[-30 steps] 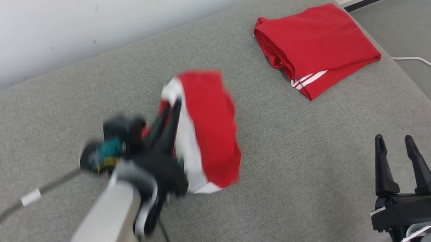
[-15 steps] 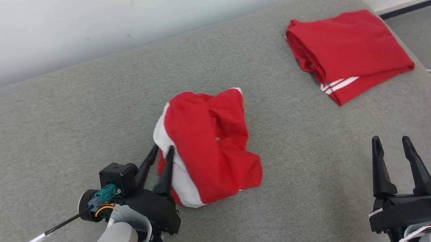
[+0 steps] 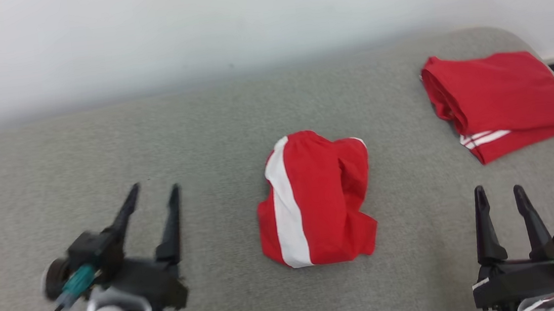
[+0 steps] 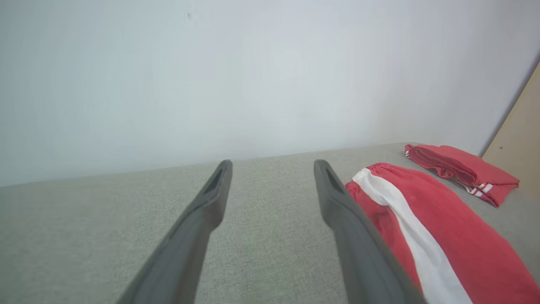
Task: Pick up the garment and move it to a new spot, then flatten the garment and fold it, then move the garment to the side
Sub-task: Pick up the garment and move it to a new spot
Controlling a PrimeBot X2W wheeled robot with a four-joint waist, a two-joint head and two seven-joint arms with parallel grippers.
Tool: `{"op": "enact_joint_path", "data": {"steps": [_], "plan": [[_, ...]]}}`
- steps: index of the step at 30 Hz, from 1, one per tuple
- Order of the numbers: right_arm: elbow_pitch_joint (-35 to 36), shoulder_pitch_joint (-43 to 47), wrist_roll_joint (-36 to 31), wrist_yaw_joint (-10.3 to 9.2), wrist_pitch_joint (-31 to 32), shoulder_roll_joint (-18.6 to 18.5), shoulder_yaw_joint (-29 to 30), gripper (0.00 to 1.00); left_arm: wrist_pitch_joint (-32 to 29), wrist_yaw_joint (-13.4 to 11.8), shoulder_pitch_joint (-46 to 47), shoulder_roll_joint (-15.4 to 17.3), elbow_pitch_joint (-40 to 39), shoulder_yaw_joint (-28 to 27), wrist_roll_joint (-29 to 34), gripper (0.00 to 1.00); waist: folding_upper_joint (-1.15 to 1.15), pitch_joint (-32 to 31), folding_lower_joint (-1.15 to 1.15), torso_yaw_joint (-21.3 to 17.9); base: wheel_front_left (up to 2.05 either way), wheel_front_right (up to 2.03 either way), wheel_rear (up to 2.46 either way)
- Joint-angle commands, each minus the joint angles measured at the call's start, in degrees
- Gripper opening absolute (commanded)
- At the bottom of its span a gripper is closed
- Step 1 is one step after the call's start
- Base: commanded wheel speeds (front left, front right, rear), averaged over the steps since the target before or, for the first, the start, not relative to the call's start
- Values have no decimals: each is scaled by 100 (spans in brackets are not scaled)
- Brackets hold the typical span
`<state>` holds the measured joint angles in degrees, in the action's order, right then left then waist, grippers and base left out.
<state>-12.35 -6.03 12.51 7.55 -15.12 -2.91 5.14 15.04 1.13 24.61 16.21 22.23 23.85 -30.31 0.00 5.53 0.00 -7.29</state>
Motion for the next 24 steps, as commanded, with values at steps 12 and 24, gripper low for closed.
{"op": "enact_joint_path", "data": {"steps": [12, 24], "plan": [[111, 293, -119, -15, 170, 1, -95, 100, 17, -91, -1805, 79, -1425, -1464, 746, 100, 0, -576, 0, 503, 0, 0, 0], [237, 558, -38, -15, 285, 2, -106, 100, 17, 247, -2642, -398, -1837, -2104, 1238, 100, 0, -648, 0, 666, 0, 0, 0]]}}
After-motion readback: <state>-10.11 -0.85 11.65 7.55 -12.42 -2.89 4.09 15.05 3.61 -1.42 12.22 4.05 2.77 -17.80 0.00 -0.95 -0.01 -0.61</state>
